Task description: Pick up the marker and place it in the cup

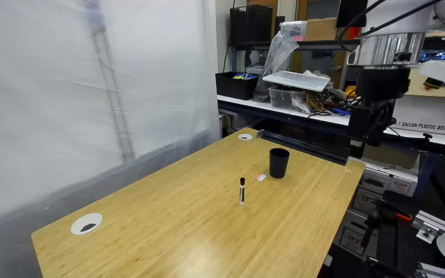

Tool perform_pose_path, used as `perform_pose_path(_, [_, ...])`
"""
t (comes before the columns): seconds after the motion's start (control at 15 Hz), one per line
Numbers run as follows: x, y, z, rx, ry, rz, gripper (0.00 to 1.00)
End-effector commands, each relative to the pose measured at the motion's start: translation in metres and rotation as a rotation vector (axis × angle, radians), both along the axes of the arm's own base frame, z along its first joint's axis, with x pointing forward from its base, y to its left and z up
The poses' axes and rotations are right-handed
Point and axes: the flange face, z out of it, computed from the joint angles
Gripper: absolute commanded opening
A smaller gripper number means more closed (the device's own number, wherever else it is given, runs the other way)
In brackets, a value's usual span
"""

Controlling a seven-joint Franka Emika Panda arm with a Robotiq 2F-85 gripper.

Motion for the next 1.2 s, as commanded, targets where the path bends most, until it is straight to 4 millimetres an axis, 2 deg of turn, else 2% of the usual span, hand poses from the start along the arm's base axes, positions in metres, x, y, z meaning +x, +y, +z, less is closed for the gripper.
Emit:
perform_pose_path(0.0, [0.0003, 0.0, 0.0011, 0.0, -0.001, 0.0, 1.0])
perform_pose_path(1.13, [0.0041, 0.0018, 0.0042, 0.008, 0.001, 0.008, 1.0])
